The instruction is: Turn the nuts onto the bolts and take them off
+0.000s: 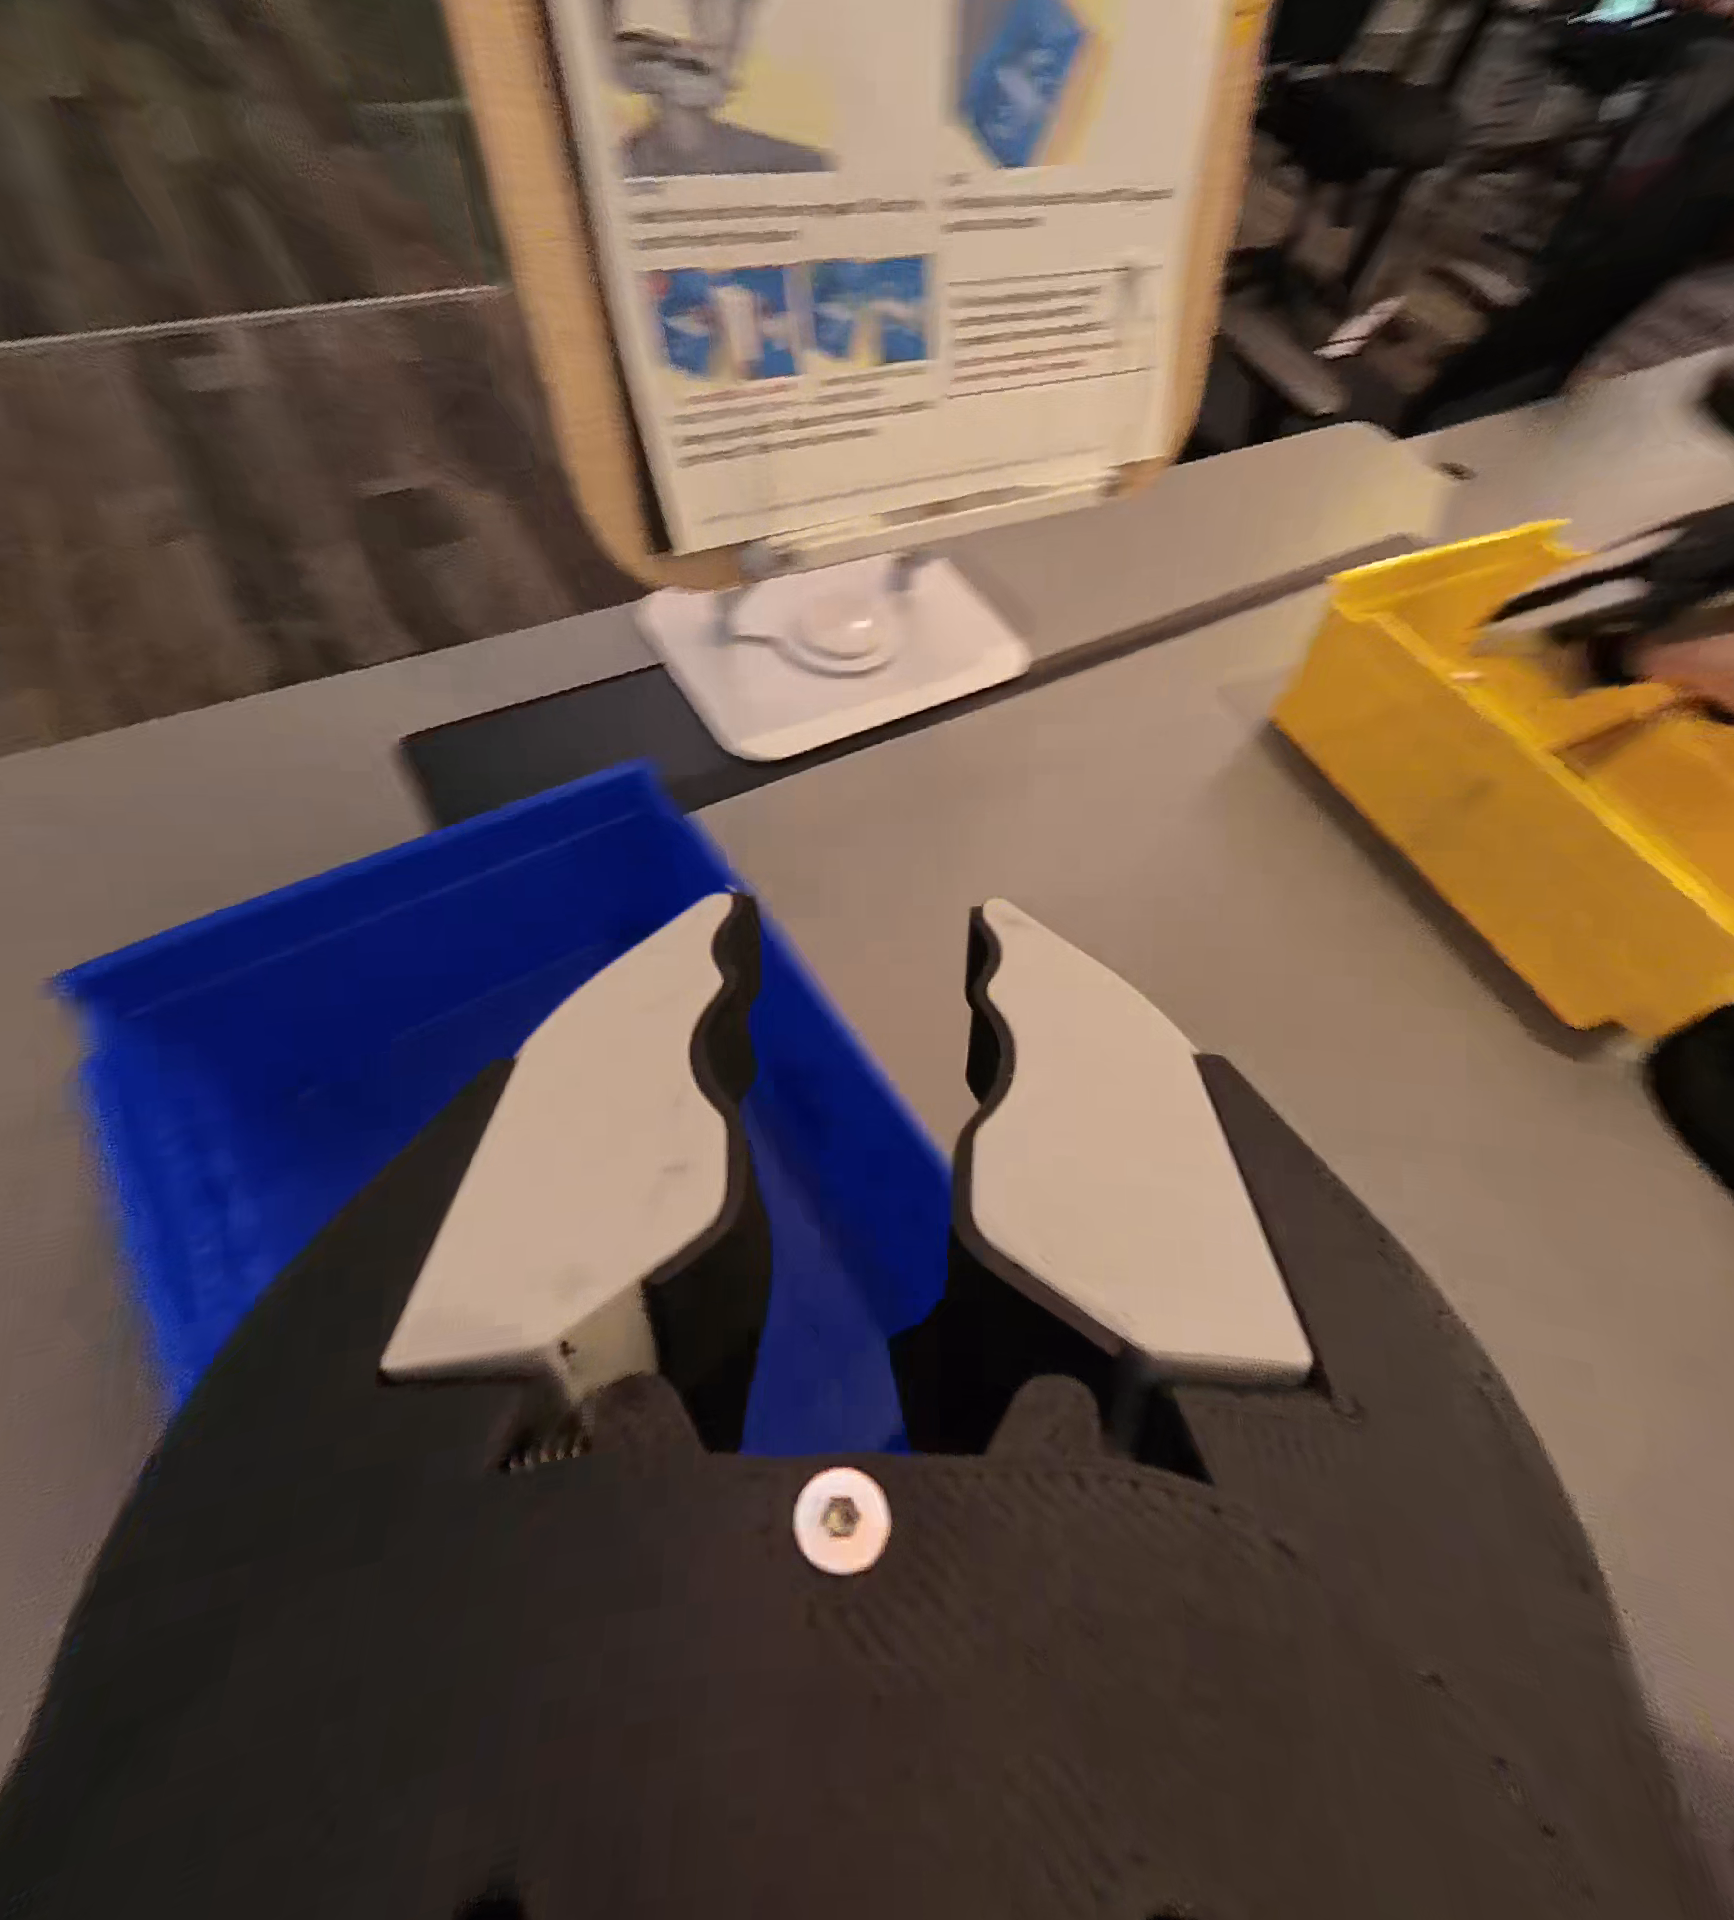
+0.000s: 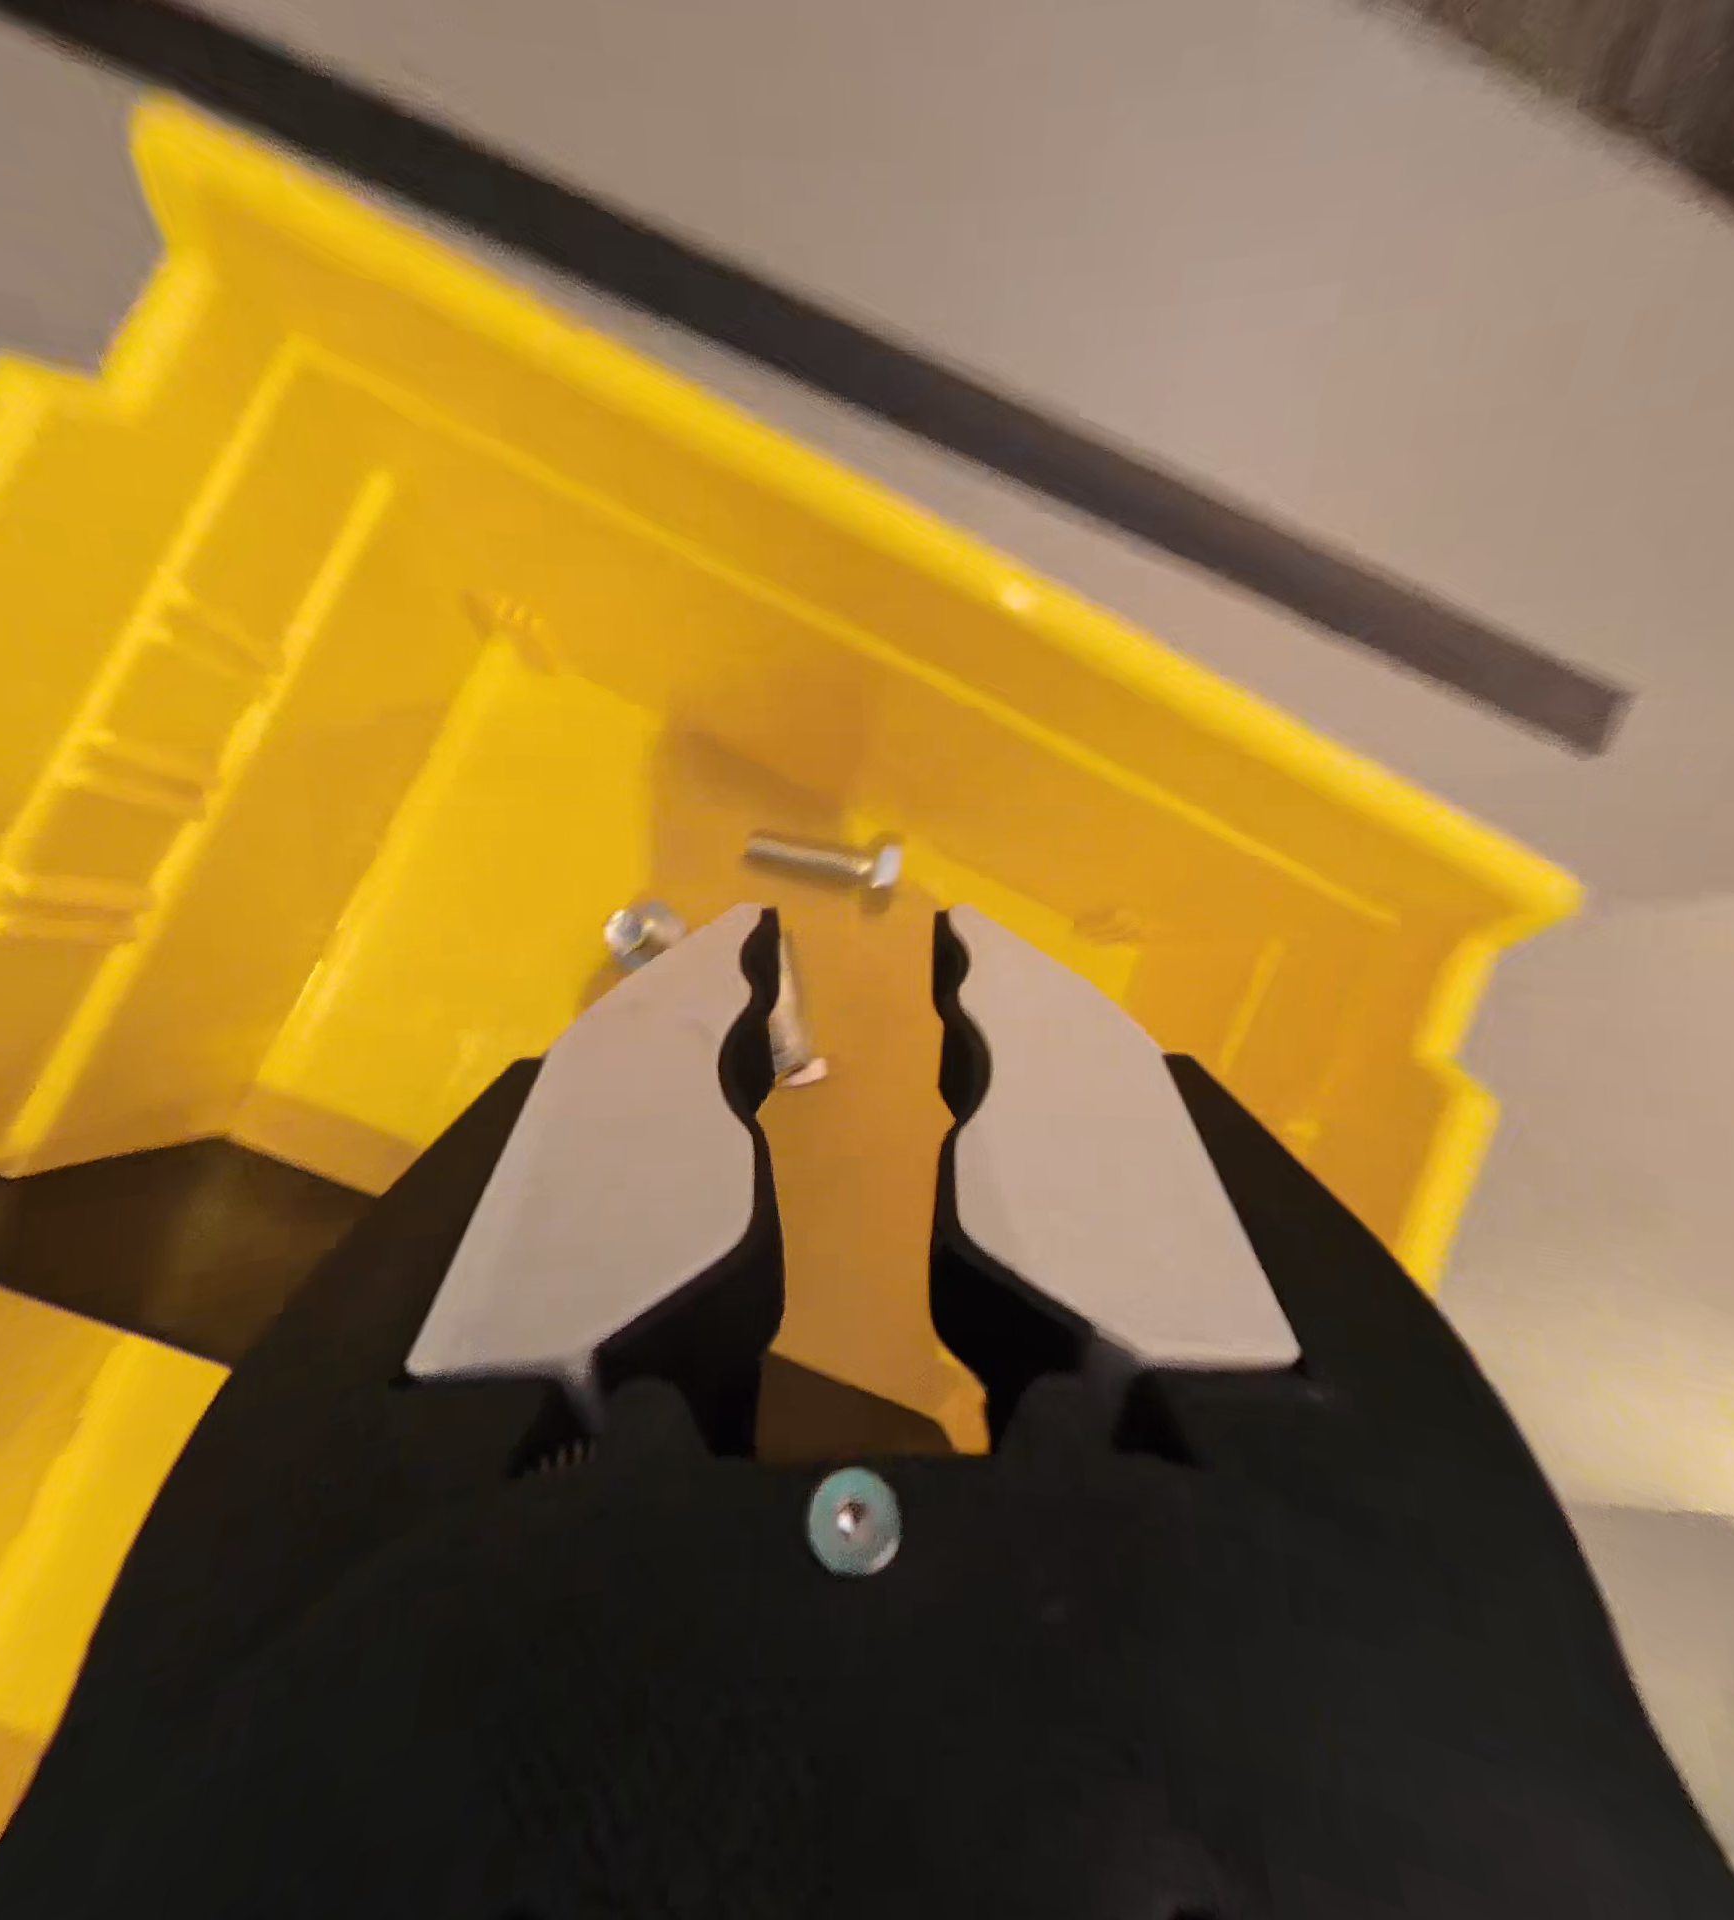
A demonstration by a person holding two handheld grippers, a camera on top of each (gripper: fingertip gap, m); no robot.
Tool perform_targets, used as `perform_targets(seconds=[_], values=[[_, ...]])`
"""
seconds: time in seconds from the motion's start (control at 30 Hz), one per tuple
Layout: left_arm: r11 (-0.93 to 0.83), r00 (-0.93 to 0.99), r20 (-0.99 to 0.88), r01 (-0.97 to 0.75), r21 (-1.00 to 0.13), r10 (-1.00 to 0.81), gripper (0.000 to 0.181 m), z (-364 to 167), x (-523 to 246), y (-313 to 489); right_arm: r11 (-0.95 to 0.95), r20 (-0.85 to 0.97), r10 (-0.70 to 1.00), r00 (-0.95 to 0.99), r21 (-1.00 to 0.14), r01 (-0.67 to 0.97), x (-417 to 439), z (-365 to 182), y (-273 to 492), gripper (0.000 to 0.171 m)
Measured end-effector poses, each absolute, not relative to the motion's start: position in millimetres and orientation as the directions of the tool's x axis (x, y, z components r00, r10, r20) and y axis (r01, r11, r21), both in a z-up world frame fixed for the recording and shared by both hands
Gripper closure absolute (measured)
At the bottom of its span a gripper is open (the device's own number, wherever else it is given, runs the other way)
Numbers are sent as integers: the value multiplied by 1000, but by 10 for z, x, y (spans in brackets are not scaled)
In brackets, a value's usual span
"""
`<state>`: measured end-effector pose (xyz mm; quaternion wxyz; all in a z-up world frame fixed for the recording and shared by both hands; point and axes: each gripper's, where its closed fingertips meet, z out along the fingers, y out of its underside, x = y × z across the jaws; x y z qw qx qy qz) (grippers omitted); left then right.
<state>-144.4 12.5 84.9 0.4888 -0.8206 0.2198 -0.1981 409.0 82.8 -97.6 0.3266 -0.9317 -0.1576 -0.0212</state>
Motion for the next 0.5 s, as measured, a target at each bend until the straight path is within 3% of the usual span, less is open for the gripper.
perform_targets(seconds=[0.1,0.23,0.37,0.5], values=[[-471,884,92,-153,-869,-458,139,811,-1792,122,-642,169,214,962,-718,269,4165,-640,899,141],[-457,858,129,-132,-880,-496,139,869,-1756,86,-582,174,185,967,-774,250,4176,-427,887,141],[-465,840,101,-192,-864,-533,136,809,-1646,48,-583,198,175,964,-768,263,4194,-349,805,141],[-548,782,134,-292,-784,-608,129,501,-1637,-83,-697,243,111,964,-672,250,4502,-393,439,128]])
